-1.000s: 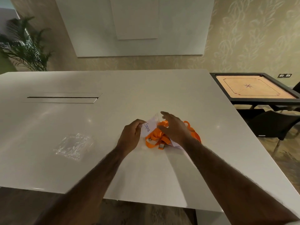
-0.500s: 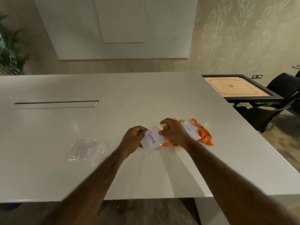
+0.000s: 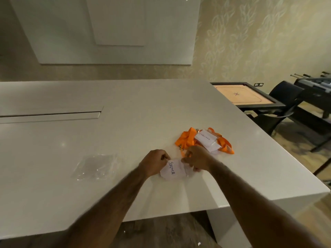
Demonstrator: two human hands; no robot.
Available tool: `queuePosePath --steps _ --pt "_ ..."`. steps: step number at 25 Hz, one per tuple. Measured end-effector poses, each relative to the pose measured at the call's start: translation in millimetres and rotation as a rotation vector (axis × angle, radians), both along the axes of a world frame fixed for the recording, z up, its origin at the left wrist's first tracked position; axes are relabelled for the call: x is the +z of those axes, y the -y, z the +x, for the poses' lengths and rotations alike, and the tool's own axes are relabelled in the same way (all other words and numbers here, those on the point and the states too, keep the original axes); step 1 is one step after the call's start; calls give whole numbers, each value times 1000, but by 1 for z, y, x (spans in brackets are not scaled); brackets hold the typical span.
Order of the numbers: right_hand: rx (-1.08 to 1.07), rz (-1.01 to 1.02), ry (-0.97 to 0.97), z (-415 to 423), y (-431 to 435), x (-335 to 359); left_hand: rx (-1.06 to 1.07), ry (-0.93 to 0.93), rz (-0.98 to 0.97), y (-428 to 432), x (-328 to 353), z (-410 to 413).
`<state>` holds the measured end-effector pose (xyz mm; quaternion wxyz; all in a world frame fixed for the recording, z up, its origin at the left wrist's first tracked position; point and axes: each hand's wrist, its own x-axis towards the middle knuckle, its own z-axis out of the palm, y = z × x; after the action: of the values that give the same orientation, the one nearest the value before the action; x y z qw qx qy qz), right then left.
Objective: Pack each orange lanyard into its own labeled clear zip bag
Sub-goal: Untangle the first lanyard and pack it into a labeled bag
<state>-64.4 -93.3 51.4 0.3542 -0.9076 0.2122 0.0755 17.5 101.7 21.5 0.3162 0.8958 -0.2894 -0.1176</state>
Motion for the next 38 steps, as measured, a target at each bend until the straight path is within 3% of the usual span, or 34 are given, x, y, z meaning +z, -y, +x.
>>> queuePosePath --steps 2,5,8,13,17,26,33,38 --pt "-23 -108 58 3 3 -1 -4 34 43 1 1 2" --pt "10 -451 190 13 12 5 -17 158 133 8 6 5" --pt "108 -487 247 25 15 13 40 287 137 22 14 9" --pt "386 -556 172 47 17 19 54 292 104 52 24 23" --pt "449 -610 101 61 26 13 30 289 180 71 20 32" --pt "437 -501 44 81 48 9 139 207 194 98 10 33" --pt "358 -493 179 85 53 12 110 108 200 109 17 40" --pt "350 -358 319 95 57 34 114 191 -21 103 50 61"
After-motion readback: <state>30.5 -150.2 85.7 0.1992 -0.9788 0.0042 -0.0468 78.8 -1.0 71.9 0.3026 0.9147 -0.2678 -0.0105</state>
